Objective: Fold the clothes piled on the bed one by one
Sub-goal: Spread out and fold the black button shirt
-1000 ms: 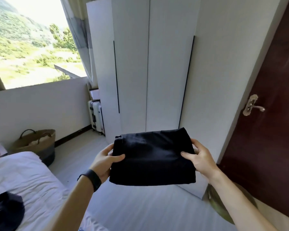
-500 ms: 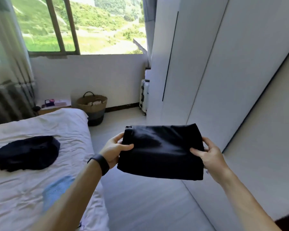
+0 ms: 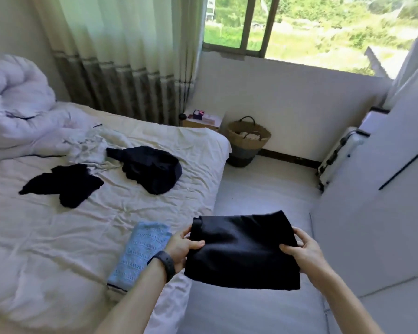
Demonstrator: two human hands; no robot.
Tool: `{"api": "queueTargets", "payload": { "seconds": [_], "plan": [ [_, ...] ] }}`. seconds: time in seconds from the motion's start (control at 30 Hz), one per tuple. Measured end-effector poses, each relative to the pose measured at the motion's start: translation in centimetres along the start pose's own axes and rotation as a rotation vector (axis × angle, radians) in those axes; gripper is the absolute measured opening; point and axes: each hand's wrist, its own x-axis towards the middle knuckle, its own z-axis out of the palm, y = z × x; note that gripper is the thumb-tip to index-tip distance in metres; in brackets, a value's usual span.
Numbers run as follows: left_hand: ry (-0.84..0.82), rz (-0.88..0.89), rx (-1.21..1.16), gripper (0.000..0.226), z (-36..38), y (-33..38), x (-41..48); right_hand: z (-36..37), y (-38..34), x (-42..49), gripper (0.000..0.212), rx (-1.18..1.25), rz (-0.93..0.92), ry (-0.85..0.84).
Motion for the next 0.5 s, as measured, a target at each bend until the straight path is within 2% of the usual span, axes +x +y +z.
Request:
{"api": "queueTargets", "payload": {
  "seconds": [0.23, 0.5],
  "plan": [
    [0.275, -0.035, -0.172, 0.053, -1.5, 0.0, 5.4, 3.8, -5.0, 14.6, 0.046, -0.200, 0.041, -0.223],
    [0.582, 0.010, -0.335, 0.047, -2.0, 0.7, 15.5, 10.5, -9.6, 33.9, 0.042, -0.478, -0.027, -0.523]
  ]
}}
